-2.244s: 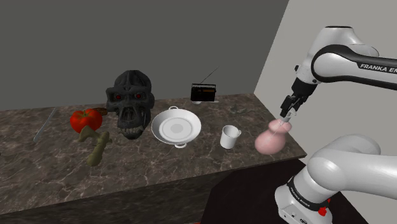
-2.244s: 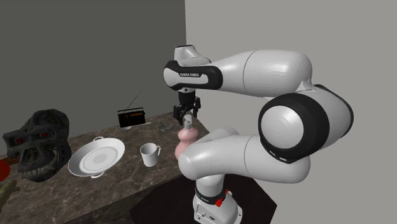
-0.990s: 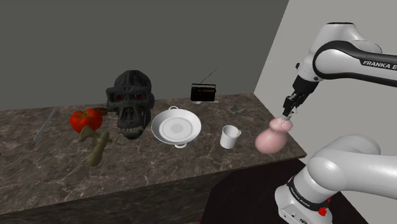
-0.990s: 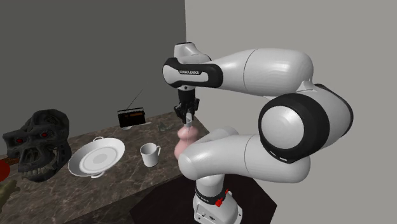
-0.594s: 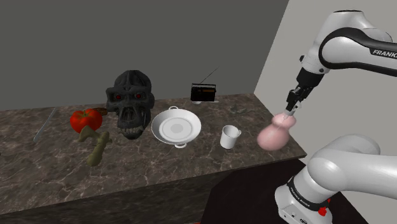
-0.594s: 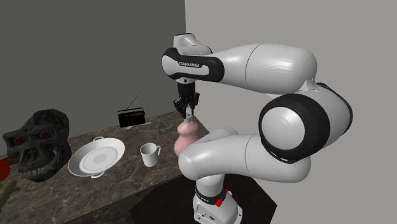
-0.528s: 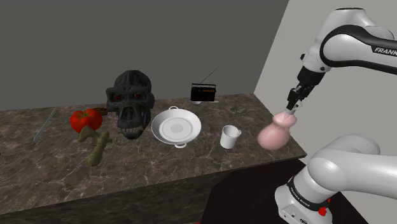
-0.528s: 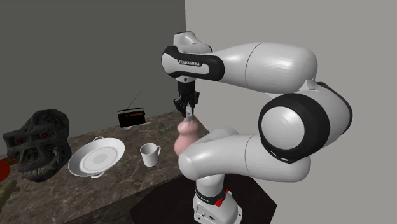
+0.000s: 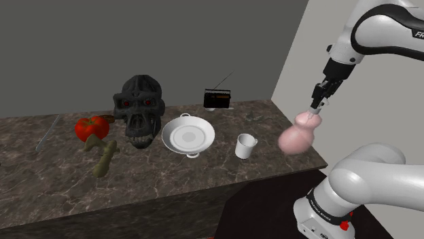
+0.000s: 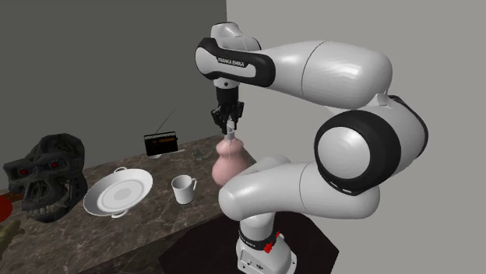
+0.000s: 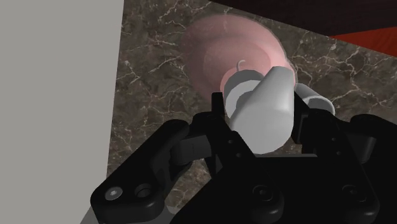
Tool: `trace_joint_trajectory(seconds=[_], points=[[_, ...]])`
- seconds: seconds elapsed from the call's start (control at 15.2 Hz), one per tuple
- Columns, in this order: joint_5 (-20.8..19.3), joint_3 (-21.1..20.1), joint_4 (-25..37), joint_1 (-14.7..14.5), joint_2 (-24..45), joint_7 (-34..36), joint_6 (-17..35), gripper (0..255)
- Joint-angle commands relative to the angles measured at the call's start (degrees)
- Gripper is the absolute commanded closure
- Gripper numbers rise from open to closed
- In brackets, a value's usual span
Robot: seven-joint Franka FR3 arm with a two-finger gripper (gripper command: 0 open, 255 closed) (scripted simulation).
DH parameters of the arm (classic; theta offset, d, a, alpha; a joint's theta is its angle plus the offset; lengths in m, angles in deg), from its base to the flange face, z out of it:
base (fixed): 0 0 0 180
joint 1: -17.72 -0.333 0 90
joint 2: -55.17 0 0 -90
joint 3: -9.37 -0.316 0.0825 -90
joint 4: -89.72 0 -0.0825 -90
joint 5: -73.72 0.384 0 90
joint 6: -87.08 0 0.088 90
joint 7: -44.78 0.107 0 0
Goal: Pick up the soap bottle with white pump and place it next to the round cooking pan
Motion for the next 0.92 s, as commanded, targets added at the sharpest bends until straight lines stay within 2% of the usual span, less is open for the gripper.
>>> trace_joint_trajectory(seconds=[0.0,0.86], points=[[0.21,-0.22,1.83,-0.09,0.21,-0.13,-1.56,255],[1.63,-1.54,13.77,-0.90,3.80,-0.47,-9.92,255]])
